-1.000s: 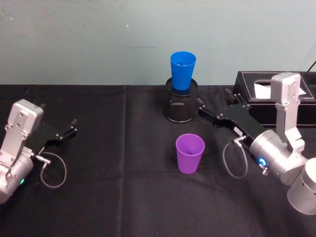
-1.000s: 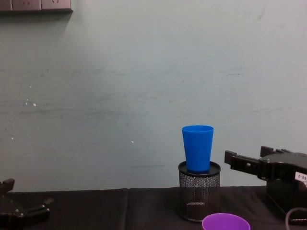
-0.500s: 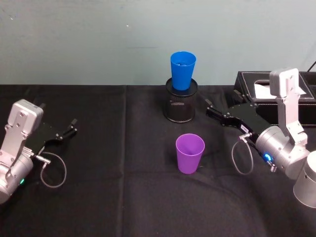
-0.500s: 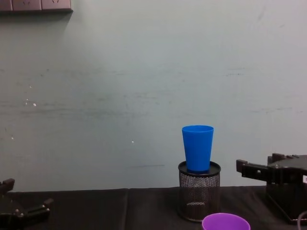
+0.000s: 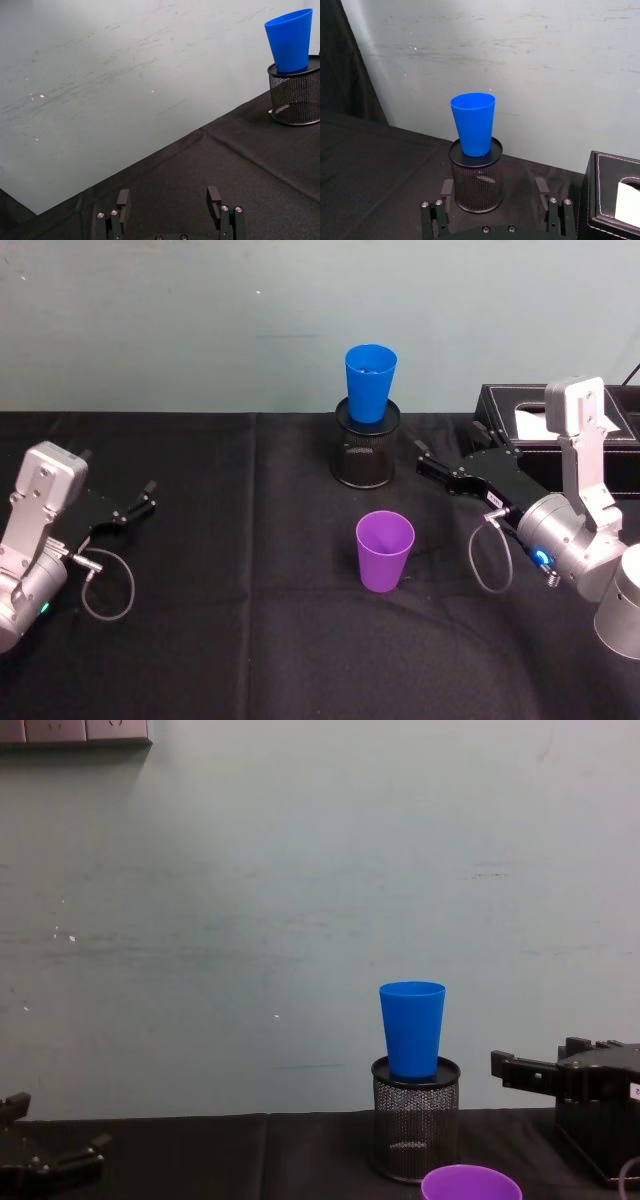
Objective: Pick up one cup with a gripper and tap it against the other cup.
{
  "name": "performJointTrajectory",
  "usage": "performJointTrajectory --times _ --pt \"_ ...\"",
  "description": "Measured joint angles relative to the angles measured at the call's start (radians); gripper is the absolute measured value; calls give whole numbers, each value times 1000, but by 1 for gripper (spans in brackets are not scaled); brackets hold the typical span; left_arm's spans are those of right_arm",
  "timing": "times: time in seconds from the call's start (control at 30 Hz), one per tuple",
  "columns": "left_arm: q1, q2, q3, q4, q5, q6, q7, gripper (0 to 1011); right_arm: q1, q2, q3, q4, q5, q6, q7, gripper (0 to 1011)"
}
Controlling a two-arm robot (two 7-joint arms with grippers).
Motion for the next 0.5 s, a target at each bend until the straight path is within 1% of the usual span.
performJointTrajectory --times 0.5 --pt "0 0 0 0 0 0 0 1000 1 1 0 0 0 1 0 1003"
